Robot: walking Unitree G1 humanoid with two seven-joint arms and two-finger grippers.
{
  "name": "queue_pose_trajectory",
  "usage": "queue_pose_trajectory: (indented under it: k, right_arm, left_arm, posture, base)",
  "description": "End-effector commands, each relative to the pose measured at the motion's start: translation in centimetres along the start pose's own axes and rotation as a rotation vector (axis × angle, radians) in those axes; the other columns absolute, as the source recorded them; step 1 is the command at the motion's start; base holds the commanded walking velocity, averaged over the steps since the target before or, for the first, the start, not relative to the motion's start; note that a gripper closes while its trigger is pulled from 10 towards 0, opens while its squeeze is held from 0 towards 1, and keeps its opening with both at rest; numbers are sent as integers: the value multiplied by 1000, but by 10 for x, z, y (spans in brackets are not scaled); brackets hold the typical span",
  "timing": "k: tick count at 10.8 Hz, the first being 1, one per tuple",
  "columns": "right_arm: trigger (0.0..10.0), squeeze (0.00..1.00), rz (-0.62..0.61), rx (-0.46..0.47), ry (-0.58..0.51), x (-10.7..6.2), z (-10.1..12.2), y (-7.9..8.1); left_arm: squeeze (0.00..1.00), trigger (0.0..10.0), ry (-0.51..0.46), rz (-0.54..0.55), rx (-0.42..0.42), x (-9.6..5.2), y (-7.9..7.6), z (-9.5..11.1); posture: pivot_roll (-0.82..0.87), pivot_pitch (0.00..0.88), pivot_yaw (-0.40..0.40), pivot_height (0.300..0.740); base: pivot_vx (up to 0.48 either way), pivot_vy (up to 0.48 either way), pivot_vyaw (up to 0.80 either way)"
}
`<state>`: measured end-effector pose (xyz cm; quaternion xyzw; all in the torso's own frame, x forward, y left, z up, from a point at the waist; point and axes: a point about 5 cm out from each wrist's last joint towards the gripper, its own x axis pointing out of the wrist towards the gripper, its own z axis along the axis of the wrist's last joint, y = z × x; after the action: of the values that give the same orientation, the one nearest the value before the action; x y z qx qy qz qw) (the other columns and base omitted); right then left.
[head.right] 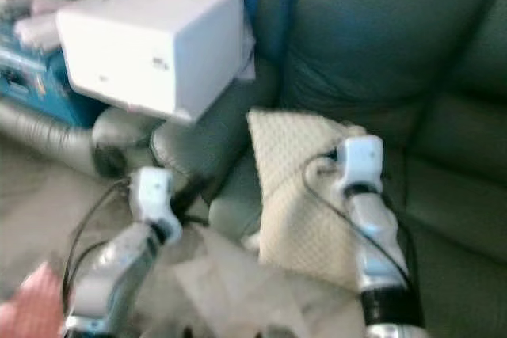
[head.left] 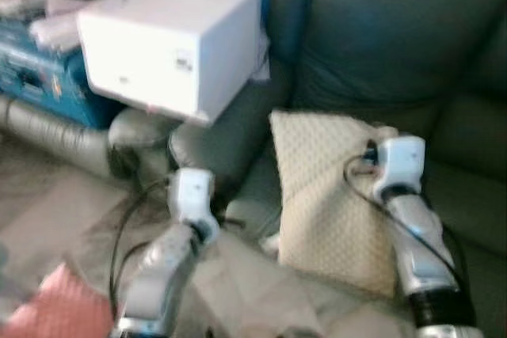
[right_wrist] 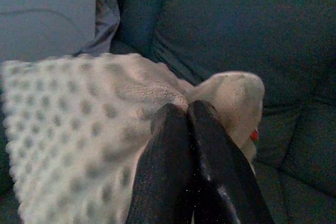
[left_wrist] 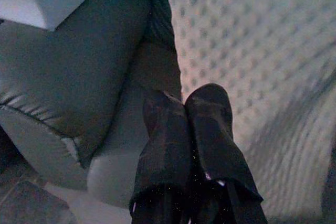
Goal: Move the pillow to the sofa
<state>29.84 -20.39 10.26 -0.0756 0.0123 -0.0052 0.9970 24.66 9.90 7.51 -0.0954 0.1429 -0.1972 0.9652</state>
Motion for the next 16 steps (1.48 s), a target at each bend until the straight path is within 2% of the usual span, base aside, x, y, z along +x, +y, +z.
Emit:
queue_pose_trajectory:
  k: [1,6,9,10,16]
  right_arm:
    - [10000,0,15,-6,-63,5,13,5]
    - [10000,0,-7,-24,-65,6,10,0]
    - [10000,0,-95,-64,-52,5,7,-20]
    - [10000,0,-106,-52,-32,1,1,-24]
    - [10000,0,-100,-44,-33,-2,-1,-19]
  left_arm:
    - [0,10000,17,32,4,-4,8,-3]
    - [0,10000,14,11,2,-6,7,-2]
    - [0,10000,23,16,14,-7,9,-3]
    - [0,10000,27,15,21,-6,9,-3]
    - [0,10000,11,3,15,-6,8,0]
  posture:
    - [-26,0,-27,740]
    - [-23,0,-23,740]
    - [-21,0,-17,740]
    - [-23,0,-12,740]
    - [-26,0,-9,740]
  base:
    - [0,0,-800]
    - [0,0,-800]
    - [0,0,-800]
    - [0,0,0]
    - [0,0,0]
